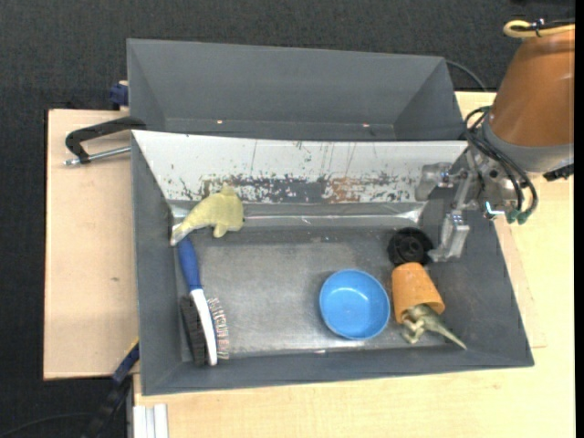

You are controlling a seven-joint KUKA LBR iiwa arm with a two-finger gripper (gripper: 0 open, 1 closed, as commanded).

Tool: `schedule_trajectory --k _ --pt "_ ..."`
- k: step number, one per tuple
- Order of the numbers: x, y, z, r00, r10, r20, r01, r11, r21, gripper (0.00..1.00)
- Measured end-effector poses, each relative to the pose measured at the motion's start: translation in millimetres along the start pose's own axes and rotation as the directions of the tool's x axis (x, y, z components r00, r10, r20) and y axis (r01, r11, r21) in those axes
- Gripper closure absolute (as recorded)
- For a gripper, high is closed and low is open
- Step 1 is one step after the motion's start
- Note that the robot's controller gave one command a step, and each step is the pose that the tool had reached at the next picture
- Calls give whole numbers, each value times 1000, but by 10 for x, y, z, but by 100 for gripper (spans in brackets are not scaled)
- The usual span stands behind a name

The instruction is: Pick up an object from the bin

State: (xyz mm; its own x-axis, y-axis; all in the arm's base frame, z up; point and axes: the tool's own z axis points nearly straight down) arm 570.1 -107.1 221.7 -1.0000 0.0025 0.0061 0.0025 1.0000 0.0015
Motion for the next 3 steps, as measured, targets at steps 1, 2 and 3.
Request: schedule_trajectory --k 1,2,3 --pt "43 139 1187 996 -88 1 88 996 -2 0" --pt "269 899 1520 947 -320 5 320 947 0 0" --pt "469 1371 1162 1000 10 7 -10 1000 -2 0"
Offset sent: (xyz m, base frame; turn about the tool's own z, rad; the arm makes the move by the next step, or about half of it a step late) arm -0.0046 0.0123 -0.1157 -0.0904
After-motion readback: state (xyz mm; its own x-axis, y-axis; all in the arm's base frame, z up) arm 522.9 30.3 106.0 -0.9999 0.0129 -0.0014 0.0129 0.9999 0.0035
